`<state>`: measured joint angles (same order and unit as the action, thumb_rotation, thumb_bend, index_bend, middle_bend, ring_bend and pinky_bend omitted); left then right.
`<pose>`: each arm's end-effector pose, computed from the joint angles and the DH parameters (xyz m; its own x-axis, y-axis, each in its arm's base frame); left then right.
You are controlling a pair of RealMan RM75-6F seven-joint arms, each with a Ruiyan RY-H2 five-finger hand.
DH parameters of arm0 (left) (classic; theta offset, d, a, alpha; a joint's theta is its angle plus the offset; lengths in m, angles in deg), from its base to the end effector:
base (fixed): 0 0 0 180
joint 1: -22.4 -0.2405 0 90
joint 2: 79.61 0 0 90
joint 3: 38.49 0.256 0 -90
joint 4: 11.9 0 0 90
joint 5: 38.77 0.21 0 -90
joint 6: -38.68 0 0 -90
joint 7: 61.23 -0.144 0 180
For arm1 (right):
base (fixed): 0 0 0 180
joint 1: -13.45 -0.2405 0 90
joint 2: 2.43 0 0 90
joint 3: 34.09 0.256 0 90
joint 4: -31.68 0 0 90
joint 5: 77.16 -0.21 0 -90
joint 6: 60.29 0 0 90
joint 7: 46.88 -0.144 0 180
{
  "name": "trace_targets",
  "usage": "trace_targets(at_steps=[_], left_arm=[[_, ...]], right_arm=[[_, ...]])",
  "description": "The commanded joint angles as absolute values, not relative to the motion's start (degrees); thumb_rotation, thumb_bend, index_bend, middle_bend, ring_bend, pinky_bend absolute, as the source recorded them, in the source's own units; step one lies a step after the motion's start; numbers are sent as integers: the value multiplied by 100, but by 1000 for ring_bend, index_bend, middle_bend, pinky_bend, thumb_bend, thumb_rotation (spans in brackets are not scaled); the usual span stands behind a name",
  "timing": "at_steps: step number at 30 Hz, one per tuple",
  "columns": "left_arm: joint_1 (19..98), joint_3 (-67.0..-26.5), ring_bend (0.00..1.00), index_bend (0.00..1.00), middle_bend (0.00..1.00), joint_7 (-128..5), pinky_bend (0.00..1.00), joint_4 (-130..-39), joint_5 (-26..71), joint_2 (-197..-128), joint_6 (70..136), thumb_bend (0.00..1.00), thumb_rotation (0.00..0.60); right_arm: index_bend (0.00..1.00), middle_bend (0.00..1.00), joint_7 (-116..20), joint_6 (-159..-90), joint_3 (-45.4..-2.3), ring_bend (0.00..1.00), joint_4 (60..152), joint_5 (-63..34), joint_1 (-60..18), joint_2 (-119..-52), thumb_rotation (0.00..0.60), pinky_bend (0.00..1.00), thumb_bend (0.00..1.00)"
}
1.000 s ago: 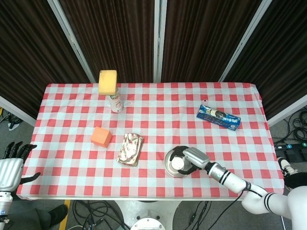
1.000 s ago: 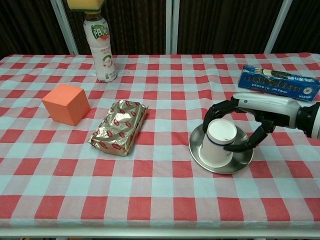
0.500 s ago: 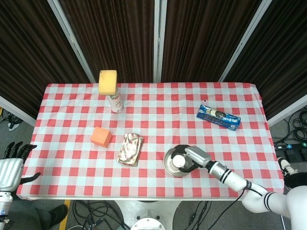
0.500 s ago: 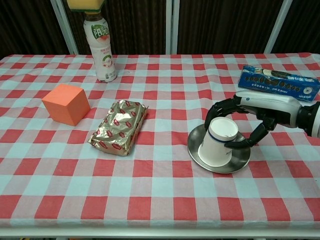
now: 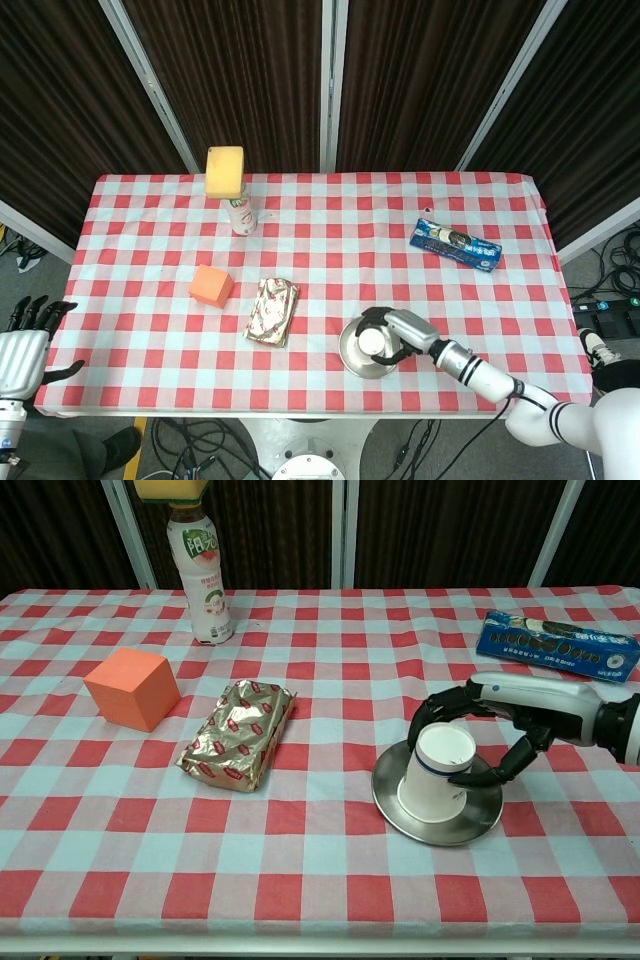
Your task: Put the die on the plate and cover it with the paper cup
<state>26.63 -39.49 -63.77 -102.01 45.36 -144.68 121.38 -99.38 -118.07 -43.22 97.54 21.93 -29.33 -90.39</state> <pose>-0.3285 0.1707 0.1496 0.4522 0.0804 0.8883 0.8895 0.0318 -0.4558 -0.2168 -0.3041 -0.0319 0.0643 -0.7065 0.7047 -0.9080 -0.3344 -0.2524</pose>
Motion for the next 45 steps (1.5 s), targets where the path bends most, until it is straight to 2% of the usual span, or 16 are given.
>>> trace_targets(at_steps=[1,4,11,19,27,33,40,45], left_arm=[[2661,-3948,71,184,180,-6366,0,-10196,4542,-14471,12144,0,600],[2653,-3947,71,184,180,-6359,0,-10193,4539,-14472,12155,0,600],[2640,-3937,72,184,180,-6355,0,-10187,4537,-14476,12159,0,600],[2646,-3945,71,184,179,-6357,0,-10189,4546,-14476,12166,0,600],[2638,-3937,71,184,180,-6351,0,-10185,4544,-14477,12168,0,600],[2620,-3927,71,184,180,-6318,0,-10169,4562,-14481,12193,0,600],[2622,-3929,71,184,180,-6320,0,-10172,4557,-14482,12185,0,600],[2622,-3931,71,184,180,-6295,0,-10162,4587,-14472,12205,0,600]], right_arm=[[491,320,-9849,-11711,-4113,143,9479,1880,-2906,-9150,600,156,311],[491,318,-9840,-11735,-4065,143,9431,1850,-2901,-9207,600,156,311],[491,324,-9835,-11988,-4361,143,9732,2322,-2931,-9114,600,155,315],[491,323,-9640,-11822,-4013,143,9426,1865,-2929,-9247,600,154,315],[491,325,-9718,-11922,-4318,143,9787,2280,-3001,-9149,600,155,315],[491,325,-9773,-11830,-4068,143,9470,1863,-2929,-9248,600,155,316],[491,325,-10014,-11978,-4306,143,9668,2226,-2971,-9199,600,154,315],[491,325,-10159,-12155,-4168,143,9726,2112,-2947,-9073,600,154,315]])
